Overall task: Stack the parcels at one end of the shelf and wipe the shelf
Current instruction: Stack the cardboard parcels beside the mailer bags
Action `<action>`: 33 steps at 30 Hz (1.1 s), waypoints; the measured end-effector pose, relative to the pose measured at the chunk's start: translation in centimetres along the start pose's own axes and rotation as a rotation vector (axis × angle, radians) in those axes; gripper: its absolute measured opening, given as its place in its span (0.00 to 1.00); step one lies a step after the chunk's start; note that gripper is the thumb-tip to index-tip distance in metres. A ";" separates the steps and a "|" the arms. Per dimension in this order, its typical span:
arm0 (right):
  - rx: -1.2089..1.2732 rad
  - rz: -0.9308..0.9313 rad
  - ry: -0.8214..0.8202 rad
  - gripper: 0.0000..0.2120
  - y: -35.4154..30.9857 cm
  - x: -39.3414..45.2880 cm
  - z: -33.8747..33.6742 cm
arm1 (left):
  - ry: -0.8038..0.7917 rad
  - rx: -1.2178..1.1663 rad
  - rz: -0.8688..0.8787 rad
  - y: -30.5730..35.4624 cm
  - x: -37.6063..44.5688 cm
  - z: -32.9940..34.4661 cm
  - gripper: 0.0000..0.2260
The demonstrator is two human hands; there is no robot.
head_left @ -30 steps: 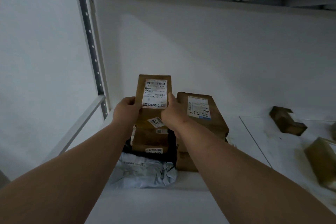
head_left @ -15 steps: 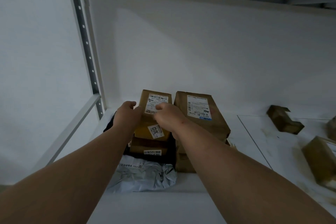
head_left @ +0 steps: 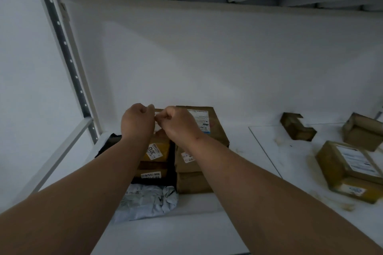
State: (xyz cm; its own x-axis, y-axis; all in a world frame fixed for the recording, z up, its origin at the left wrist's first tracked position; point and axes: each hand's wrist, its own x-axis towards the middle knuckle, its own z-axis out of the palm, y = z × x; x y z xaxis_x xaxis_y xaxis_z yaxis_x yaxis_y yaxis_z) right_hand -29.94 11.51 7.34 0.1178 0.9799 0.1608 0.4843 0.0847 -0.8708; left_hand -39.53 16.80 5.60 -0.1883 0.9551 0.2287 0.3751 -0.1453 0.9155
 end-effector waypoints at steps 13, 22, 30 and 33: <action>0.039 0.174 0.108 0.06 9.6 -9.0 -21.1 | -0.166 0.018 0.199 11.0 -13.7 16.0 0.05; -0.050 0.380 0.150 0.13 19.3 -15.9 -36.6 | -0.489 0.011 0.014 14.0 -24.6 31.0 0.13; -0.051 0.500 0.249 0.14 26.0 -19.3 -44.1 | -0.620 0.082 -0.017 15.6 -28.9 39.0 0.11; -0.046 0.540 0.295 0.19 28.5 -18.9 -45.7 | -0.663 0.052 -0.024 15.7 -29.1 41.6 0.21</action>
State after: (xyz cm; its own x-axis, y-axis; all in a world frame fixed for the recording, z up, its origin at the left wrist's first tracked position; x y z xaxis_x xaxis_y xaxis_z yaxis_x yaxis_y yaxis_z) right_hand 21.29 -12.89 0.73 0.5888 0.7903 -0.1696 0.3256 -0.4240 -0.8451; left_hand 9.58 -2.54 -0.48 0.3943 0.9171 -0.0591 0.4246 -0.1248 0.8967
